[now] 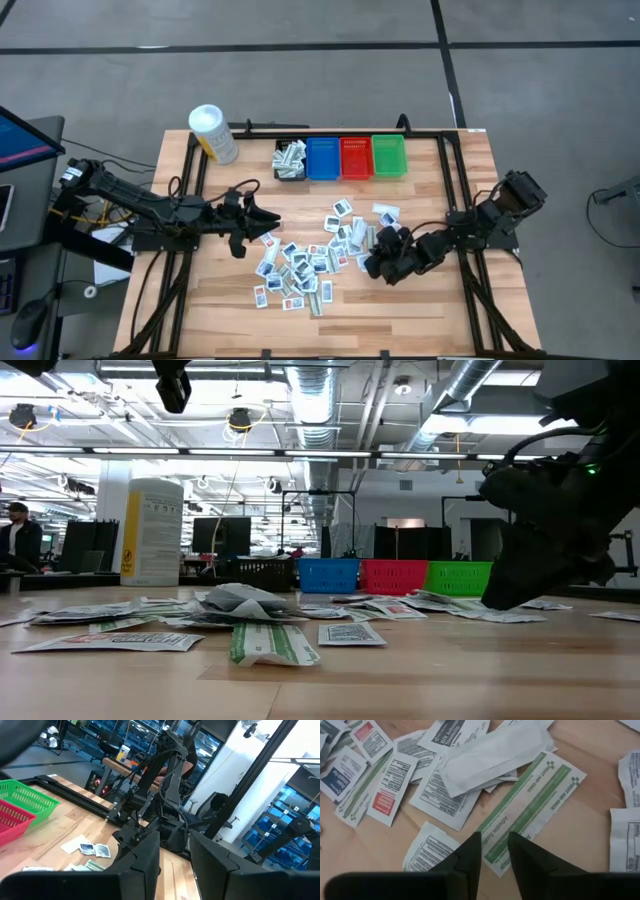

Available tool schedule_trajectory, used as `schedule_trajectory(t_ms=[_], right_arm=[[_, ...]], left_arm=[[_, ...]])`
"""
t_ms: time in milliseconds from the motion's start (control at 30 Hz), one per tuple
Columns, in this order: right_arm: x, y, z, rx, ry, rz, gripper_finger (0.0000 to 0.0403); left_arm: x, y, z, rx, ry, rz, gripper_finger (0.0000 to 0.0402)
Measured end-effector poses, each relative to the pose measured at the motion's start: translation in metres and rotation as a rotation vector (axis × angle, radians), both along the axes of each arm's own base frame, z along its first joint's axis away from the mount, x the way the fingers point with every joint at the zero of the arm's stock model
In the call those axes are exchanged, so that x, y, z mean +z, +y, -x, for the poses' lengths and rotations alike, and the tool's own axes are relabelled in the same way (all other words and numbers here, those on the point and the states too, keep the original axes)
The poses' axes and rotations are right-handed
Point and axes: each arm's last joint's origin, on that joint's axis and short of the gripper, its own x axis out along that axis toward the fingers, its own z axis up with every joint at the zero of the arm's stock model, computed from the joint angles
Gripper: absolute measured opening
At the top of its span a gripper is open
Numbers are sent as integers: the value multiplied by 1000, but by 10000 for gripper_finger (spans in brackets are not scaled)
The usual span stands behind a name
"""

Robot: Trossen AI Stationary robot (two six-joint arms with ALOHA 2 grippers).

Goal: Pick & Place First Aid Supplies
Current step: Put the green bandage pack in the black bin

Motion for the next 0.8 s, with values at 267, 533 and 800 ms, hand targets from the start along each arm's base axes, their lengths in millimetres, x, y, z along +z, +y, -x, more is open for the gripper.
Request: schedule_trajectory(t_ms=[267, 533, 800], right_arm=[[-1, -3, 2, -21, 30, -9, 20], [-1, -3, 2, -28, 31, -16, 19], [4, 4, -6, 45, 29, -37, 68]], left_arm=[[0, 0, 0, -1, 0, 0, 108], [0, -3, 1, -18, 0, 0, 108], [0, -3, 1, -18, 1, 0, 108]])
